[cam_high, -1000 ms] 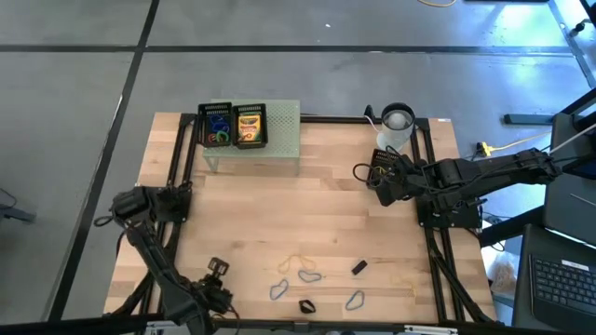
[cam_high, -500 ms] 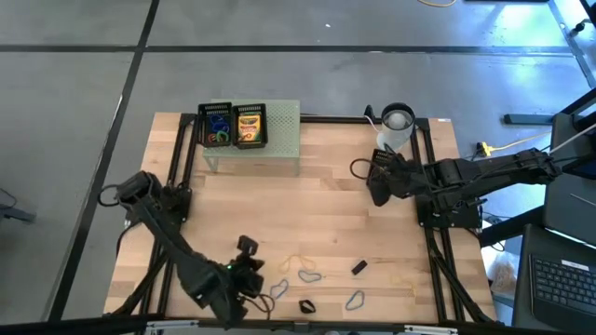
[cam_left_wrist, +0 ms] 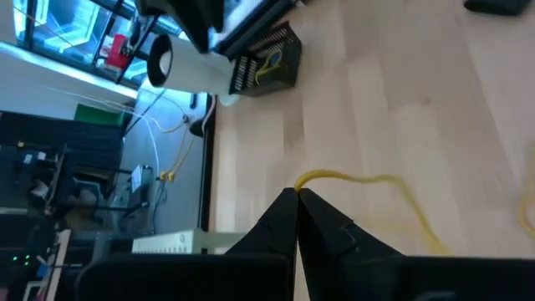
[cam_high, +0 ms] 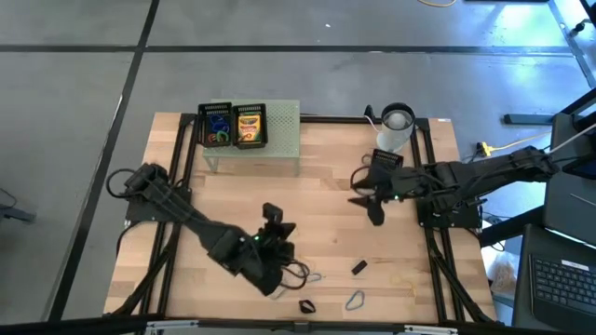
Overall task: Pick & Place Office Desk Supplies
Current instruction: Put the yellow rubber band into the black bin
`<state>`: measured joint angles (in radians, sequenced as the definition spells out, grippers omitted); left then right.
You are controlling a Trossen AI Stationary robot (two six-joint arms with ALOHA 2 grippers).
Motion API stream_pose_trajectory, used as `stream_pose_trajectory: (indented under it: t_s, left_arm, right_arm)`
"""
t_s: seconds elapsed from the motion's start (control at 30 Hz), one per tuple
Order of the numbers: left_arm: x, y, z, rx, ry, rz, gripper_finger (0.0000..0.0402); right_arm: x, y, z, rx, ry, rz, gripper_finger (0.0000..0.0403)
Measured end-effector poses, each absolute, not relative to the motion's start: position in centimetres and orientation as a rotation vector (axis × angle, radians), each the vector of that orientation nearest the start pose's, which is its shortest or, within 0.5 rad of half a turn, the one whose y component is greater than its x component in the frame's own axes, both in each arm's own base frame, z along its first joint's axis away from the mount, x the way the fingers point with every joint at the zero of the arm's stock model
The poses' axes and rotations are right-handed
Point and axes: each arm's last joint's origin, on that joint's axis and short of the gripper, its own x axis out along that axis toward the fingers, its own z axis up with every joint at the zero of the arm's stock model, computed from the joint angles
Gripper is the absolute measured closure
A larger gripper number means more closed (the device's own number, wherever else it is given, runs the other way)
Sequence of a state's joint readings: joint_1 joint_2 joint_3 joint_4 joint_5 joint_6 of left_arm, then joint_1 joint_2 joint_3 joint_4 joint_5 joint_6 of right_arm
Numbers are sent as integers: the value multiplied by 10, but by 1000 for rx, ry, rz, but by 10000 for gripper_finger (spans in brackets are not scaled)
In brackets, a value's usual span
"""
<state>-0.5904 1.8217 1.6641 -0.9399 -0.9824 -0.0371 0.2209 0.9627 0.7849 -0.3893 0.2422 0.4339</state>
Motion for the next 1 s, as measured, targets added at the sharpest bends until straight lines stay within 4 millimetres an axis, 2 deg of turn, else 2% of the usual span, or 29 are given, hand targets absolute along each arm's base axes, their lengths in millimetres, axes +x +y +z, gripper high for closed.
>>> stream_pose_trajectory:
  t_s: [0.2,0.53,0.73,1.0]
  left_arm:
    - [347,-170,312,711,726,393,400]
    - [369,-153,323,676,623,434,399]
    - [372,-153,327,701,597,428,400]
    - [378,-147,331,703,574,445,400]
  right_arm:
    - [219,55,275,144,550,82,184]
    - [253,76,256,-132,468,205,184]
    - [267,81,251,-138,412,209,184]
    - [271,83,252,-93,377,245,184]
